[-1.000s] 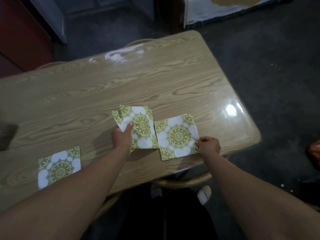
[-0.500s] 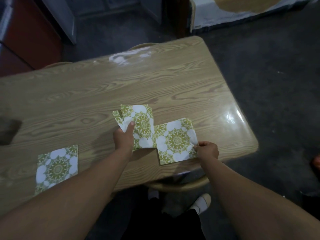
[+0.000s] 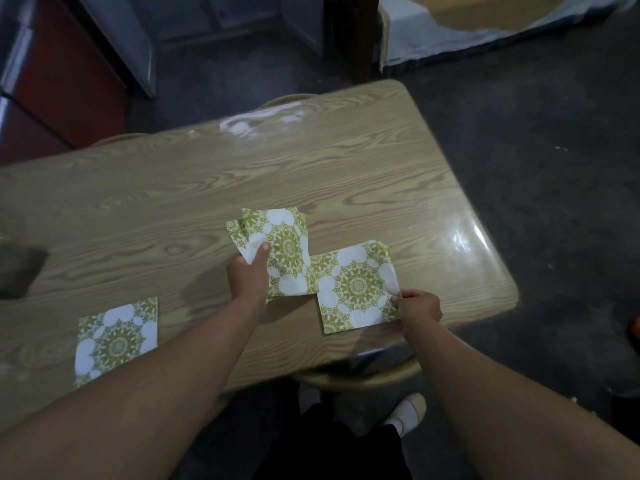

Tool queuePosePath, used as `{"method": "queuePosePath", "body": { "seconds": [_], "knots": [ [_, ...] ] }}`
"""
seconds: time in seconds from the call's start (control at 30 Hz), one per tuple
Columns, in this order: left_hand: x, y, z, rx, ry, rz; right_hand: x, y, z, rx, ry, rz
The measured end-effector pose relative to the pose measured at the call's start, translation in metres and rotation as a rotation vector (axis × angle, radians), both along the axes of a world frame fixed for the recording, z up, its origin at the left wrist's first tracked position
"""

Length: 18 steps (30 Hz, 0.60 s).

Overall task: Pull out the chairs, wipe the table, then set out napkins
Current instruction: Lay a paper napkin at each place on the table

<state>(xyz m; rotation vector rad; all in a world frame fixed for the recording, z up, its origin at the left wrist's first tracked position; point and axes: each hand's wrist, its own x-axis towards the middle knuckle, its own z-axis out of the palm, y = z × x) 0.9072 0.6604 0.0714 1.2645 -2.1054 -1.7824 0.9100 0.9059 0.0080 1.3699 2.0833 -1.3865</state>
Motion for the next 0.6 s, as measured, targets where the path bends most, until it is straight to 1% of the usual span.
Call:
{"method": "queuePosePath", "body": {
  "seconds": [0.13,0.27,0.37,0.4,0.43,0.47,0.5,0.53,0.57,0.6],
  "knots": [
    [-0.004,0.005,0.003,0.013,0.028,-0.009,0.000,0.001,0.005,0.023,-0.021,0.069],
    [-0.011,0.021,0.009,0.046,0.064,-0.030,-0.001,0.005,0.015,0.096,-0.051,0.224],
    [-0.020,0.045,0.016,0.101,0.092,-0.067,-0.008,0.017,0.022,0.221,0.052,0.350],
    [-0.023,0.053,0.016,0.139,0.095,-0.089,-0.012,0.022,0.026,0.221,0.101,0.367],
    [-0.025,0.061,0.017,0.202,0.087,-0.110,-0.017,0.028,0.029,0.155,0.145,0.349],
    [-0.029,0.072,0.016,0.293,0.070,-0.133,-0.022,0.036,0.032,0.015,0.166,0.295],
    [-0.032,0.083,0.018,0.397,0.041,-0.163,-0.027,0.044,0.039,-0.189,0.145,0.214],
    [-0.034,0.093,0.018,0.487,0.007,-0.205,-0.031,0.052,0.046,-0.407,0.086,0.129],
    [-0.036,0.108,0.018,0.554,-0.022,-0.253,-0.035,0.067,0.053,-0.594,0.028,0.060],
    [-0.038,0.121,0.016,0.589,-0.053,-0.295,-0.038,0.080,0.056,-0.735,0.006,0.006]
  ]
}}
